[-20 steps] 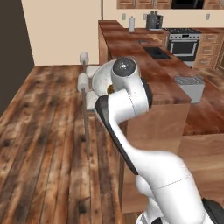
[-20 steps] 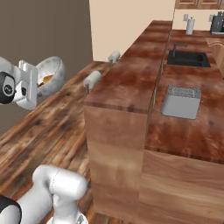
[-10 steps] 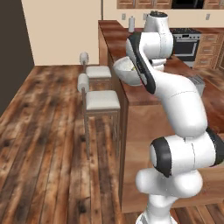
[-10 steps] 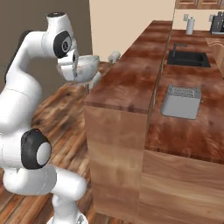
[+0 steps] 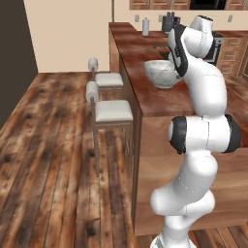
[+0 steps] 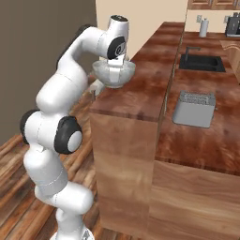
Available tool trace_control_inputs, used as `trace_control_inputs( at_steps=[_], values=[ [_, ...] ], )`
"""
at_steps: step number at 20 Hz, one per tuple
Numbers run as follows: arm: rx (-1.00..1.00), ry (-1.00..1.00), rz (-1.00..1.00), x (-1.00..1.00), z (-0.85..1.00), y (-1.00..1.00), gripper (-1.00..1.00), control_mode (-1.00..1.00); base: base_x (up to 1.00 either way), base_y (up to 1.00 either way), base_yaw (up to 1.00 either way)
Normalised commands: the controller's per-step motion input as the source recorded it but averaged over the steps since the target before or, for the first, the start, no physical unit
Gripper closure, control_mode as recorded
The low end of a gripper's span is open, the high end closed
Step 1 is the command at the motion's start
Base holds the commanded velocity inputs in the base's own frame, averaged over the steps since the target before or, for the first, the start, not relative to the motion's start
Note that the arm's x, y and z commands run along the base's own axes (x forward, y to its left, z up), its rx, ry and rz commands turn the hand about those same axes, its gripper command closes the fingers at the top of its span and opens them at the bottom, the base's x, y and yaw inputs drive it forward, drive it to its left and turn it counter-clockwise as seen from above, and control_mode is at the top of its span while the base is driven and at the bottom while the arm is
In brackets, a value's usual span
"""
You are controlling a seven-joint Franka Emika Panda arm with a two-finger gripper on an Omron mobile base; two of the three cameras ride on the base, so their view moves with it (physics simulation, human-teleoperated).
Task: Pick up the heated bread from the toaster oven and place it in the bowl. Then move the bread bowl to the dining counter.
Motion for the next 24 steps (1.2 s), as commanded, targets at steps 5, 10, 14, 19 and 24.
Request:
trace_control_inputs(
  at_steps=[5,10,14,19,24],
  values=[
    [0.00,-0.23,-0.01,1.00,-0.94,-0.32,1.00,-1.00,0.00,0.00,0.00],
    [-0.02,-0.07,-0.04,0.68,-0.46,0.04,-1.00,-1.00,0.00,0.00,0.00],
    [0.00,0.01,-0.08,-0.26,0.11,0.00,-1.00,-1.00,0.00,0.00,0.00],
    [0.00,-0.20,-0.06,-0.90,0.44,0.00,-1.00,-1.00,0.00,0.00,0.00],
    [-0.04,-0.49,0.00,-1.00,0.17,0.00,-1.00,-1.00,0.00,0.00,0.00]
  ],
)
